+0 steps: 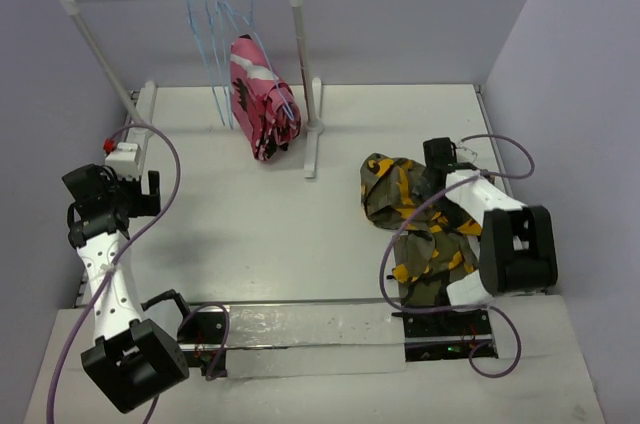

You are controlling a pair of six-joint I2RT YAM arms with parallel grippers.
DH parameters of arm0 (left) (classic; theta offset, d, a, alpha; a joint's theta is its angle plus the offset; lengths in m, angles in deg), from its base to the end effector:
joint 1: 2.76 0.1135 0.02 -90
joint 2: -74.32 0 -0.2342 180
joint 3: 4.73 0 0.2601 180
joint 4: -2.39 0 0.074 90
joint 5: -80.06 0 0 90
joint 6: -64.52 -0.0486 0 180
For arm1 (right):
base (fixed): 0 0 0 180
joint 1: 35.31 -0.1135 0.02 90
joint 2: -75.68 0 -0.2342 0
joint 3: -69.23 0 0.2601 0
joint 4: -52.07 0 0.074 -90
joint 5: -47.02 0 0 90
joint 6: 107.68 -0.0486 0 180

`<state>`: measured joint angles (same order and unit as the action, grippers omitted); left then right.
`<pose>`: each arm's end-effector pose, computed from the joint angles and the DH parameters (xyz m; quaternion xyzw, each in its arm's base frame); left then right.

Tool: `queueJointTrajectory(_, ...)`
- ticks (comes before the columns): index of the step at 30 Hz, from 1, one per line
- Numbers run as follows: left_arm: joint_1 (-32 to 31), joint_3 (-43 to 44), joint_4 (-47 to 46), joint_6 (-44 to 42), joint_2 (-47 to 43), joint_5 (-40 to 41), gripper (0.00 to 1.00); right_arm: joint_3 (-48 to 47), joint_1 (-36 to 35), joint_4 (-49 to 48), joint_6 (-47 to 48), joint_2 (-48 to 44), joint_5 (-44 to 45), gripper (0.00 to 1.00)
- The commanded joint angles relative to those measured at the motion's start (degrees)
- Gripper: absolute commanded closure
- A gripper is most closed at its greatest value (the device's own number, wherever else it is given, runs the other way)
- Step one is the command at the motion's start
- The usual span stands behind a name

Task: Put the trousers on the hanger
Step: Flatten out the trousers at the center of the board.

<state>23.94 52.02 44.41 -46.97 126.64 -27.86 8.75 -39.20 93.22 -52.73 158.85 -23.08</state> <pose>0.2135 0.0906 0.2456 0.0284 0.8885 0.0505 0.4552 0.2854 0.0028 0.1383 0.2953 0.9136 -0.0844 0.2663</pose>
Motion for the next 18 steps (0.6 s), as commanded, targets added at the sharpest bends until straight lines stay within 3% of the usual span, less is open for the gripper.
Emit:
queueJointTrajectory(1, -0.14, 0.22, 1.83, -0.34, -0.23, 2.54, 0.02, -4.05, 0.22, -2.91, 1.08, 6.28, -5.59, 0.89)
queueJointTrajectory(2, -0.16, 0.39, 2.09, -0.25, -0.21, 2.45, 0.02, -3.76, 0.20, -2.94, 1.34, 6.22, -7.20, 1.00)
queueJointTrajectory(7, -0.24, 1.64, 4.99, 0.52, -1.52, -1.85, 0.02, 0.27, -8.76, -4.30, 2.93, -11.28, -5.06, 1.00)
queueJointTrajectory(10, -0.22, 3.82, 7.63, -0.74, -0.66, -4.84, 0.02, -2.93, -19.33, -2.62, 1.46, -21.14, -0.51, 1.00)
queueJointTrajectory(15, -0.34, 7.69, 8.69, 0.09, -0.36, -8.36, 0.02, -14.64, -37.31, -3.78, 2.29, -25.27, 6.01, 1.00)
queueJointTrajectory(18, -0.34, 10.19, 10.68, 0.65, -0.73, -11.82, 0.03, -23.15, -48.64, -7.31, 9.19, -23.24, 12.34, 1.00)
